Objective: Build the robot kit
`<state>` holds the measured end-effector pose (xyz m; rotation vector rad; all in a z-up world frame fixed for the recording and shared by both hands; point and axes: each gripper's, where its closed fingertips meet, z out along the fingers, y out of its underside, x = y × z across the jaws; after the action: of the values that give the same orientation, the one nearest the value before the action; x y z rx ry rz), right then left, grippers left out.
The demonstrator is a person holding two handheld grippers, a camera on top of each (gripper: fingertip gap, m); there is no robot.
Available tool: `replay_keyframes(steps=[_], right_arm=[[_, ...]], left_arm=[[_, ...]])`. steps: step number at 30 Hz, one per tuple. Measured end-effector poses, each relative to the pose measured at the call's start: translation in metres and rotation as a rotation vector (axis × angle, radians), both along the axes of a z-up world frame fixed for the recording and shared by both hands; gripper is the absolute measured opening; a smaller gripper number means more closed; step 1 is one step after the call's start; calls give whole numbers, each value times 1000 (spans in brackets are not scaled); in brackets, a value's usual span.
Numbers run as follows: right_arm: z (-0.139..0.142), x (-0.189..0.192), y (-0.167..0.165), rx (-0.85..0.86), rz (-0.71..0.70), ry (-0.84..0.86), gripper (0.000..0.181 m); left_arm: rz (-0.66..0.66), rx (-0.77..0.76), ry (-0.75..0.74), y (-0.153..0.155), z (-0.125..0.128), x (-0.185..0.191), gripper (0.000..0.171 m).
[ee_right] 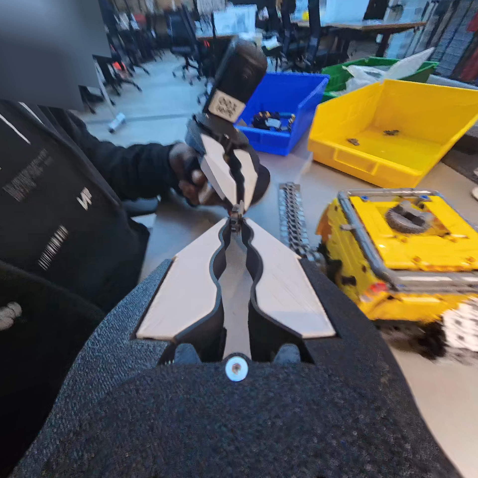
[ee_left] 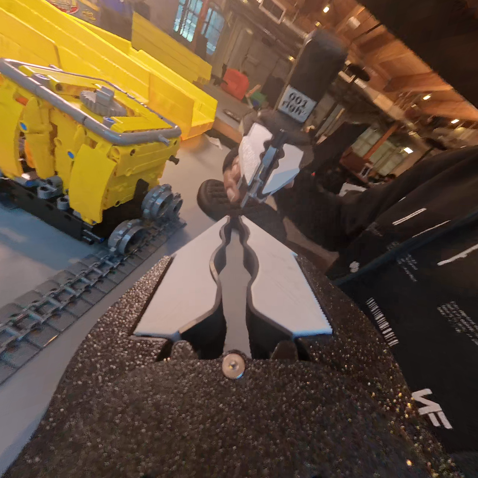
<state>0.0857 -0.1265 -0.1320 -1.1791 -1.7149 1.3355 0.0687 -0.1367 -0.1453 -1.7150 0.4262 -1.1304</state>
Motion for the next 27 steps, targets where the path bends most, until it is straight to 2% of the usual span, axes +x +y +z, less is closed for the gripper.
replay_keyframes(steps=[4, 6, 11, 14, 15, 17, 20, 27], right_arm=[[-27, 35, 53, 354, -132, -197, 7], [-34, 47, 62, 365, -135, -263, 7], [-25, 41, 34, 142, -58, -188, 8], [-12, 33, 10, -41, 10, -116, 8], [-9, 32, 6, -91, 23, -108, 8], [-9, 32, 4, -153, 23, -110, 8], [-3, 34, 1, -264, 33, -90, 8], [4, 32, 5, -481, -41, -20, 8]], left_arm=[[64, -14, 182, 1, -17, -13, 10], [72, -21, 214, 3, -20, -14, 12], [48, -17, 134, 18, -12, 15, 17], [-50, -18, 6, 16, 1, 46, 20], [-64, -17, -18, 16, 4, 51, 19], [-93, -9, -35, 14, 7, 55, 6], [-117, -5, -58, 9, 10, 58, 2], [-128, -122, -415, 12, 18, 58, 1]])
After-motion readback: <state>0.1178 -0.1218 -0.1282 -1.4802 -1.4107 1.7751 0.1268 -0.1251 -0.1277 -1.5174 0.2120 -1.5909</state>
